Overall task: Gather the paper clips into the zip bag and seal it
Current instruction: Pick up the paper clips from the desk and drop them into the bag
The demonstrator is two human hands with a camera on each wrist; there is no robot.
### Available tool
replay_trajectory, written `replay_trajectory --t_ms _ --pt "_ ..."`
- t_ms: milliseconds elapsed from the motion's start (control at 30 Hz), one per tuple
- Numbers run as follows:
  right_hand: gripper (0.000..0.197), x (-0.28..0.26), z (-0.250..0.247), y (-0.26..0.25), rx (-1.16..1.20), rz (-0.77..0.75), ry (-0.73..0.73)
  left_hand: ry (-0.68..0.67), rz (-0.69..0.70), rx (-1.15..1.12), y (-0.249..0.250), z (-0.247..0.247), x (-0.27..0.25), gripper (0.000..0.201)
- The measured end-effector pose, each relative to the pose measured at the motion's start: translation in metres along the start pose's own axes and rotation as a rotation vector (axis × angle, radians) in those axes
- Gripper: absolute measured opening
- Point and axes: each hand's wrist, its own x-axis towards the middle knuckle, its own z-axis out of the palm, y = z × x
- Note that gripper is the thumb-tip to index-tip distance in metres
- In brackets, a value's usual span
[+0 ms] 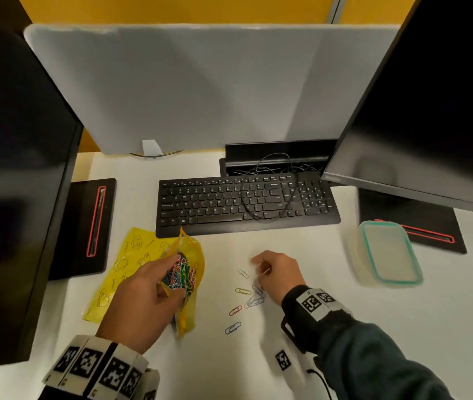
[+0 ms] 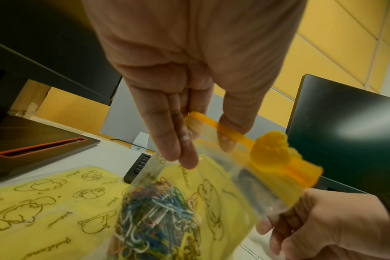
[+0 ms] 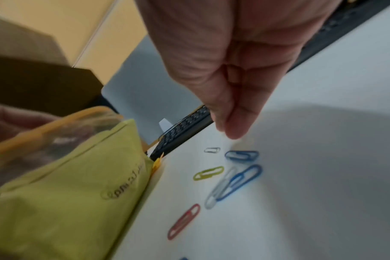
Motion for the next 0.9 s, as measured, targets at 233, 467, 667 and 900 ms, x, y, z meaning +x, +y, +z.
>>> replay_trajectory --t_ms 233,467,667,900 --pt "0.047 -0.012 0.009 0.001 -0.383 -0.23 -0.151 -0.024 0.009 0.001 0.001 0.003 0.002 0.056" --pt "0.088 -0.051 0.027 0.001 -0.432 -0.305 -0.432 -0.047 0.004 0.006 0.002 0.001 0.002 0.059" --pt "0.056 -0.047 0.038 0.009 -0.512 -0.452 -0.397 -0.051 -0.002 0.003 0.003 0.001 0.002 0.058" --pt "0.042 -0.035 0.032 0.008 -0.535 -0.512 -0.306 -0.074 -0.016 -0.008 0.004 -0.001 0.003 0.058"
